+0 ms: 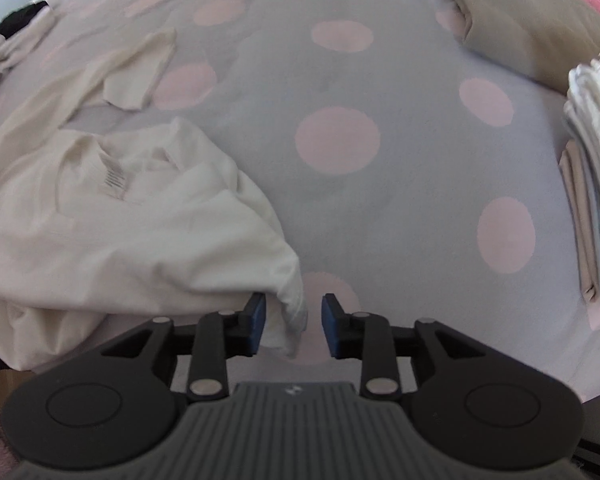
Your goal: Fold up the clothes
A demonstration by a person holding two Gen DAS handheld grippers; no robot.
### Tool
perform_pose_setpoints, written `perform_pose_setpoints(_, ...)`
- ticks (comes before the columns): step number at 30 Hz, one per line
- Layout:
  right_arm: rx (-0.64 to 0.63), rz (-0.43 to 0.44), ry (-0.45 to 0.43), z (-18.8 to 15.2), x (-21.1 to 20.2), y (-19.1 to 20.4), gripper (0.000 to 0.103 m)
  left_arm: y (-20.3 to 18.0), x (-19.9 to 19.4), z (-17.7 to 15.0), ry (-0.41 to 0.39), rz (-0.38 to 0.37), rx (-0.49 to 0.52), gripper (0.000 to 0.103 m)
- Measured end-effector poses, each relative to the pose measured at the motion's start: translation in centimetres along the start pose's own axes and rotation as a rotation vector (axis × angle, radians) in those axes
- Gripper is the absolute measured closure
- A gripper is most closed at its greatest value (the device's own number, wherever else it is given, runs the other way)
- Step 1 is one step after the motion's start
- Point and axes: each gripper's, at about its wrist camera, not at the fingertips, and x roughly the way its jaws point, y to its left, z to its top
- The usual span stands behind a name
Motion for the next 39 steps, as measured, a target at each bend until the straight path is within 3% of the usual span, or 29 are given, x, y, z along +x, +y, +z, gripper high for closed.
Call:
perform_pose_setpoints(3, -0.02, 0.019, -0.064, 0.2, -2.2, 0.0, 0.065, 0.0, 1.3, 2.5, -0.06, -0.027, -0.023, 0.061)
perform_pose_setpoints(5, -0.029, 0.033, -0.111, 0.6, -2.8, 0.1, 0.065, 0.3, 3.2, 3.9, -0.073, -0.074, -0.053, 0.075)
perform_pose_setpoints(7, -0.02, 0.048, -0.15, 1.1, -2.7, 0.2, 0.065, 0.3, 5.3, 4.9, -0.077, -0.093, -0.073, 0.076)
perform_pose_setpoints(10, 0.025, 0.073, -0.194, 2.3, -1.5, 0.3, 0.067, 0.5, 8.3, 5.6, -0.064, -0.063, -0.084, 0.076)
perform_pose_setpoints(15, 0.105, 0.083, -0.135, 3.5, 2.4, -0.2, 0.067, 3.1, 12.4, 4.4, 0.015, 0.051, -0.125, 0.076)
perform_pose_setpoints(19, 0.087, 0.069, -0.064, 2.9, 4.1, 0.0, 0.067, 6.0, 13.2, 3.0, 0.046, 0.084, -0.214, 0.093)
perform_pose_setpoints(22, 0.075, 0.065, -0.004, 2.1, 5.3, 0.1, 0.067, 7.8, 12.3, 2.6, 0.048, 0.097, -0.298, 0.091)
perform_pose_setpoints(26, 0.074, 0.062, 0.003, 1.6, 5.6, -0.1, 0.067, 9.2, 11.1, 2.4, 0.023, 0.144, -0.35, 0.084)
perform_pose_setpoints(28, 0.083, 0.061, -0.005, 1.5, 5.3, -0.3, 0.067, 9.0, 10.5, 2.8, -0.023, 0.138, -0.32, 0.084)
perform_pose_setpoints(32, 0.094, 0.047, -0.033, 1.6, 5.1, -0.1, 0.067, 6.6, 10.2, 4.5, -0.09, 0.05, -0.144, 0.082)
perform_pose_setpoints(35, 0.095, 0.046, -0.035, 1.7, 5.2, -0.1, 0.067, 5.1, 11.2, 5.6, -0.079, 0.035, -0.034, 0.076)
perform_pose_setpoints(39, 0.095, 0.049, -0.037, 1.7, 5.2, -0.2, 0.067, 3.9, 13.7, 6.1, -0.054, 0.015, 0.032, 0.076)
